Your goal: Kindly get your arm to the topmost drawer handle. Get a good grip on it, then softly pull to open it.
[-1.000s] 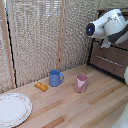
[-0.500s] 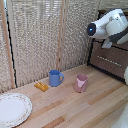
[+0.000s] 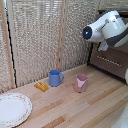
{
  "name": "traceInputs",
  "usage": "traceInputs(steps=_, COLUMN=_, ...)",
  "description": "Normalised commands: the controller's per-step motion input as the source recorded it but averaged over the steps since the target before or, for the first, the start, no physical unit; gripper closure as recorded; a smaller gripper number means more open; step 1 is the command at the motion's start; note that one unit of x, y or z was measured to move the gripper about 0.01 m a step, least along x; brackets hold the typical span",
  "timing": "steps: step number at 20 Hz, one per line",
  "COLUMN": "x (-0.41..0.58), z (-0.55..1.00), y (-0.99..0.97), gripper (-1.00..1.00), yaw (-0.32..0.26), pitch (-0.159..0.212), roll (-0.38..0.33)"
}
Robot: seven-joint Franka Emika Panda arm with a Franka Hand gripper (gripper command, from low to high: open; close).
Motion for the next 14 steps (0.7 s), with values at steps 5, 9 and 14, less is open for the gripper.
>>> traceInputs(steps=5, x=0.199, z=-0.01, y=0.92, gripper=1.00, yaw=-0.045, pitch=0.046, roll=-0.025)
traceInputs(steps=9, x=0.171, z=0.04, y=0.38, gripper=-1.00, yaw=-0.106, pitch=0.004, roll=-0.031)
traceInputs(steps=14, x=0.026, z=0.57, y=-0.14, gripper=-1.00, yaw=-0.072, pitch=-0.010, roll=0.042)
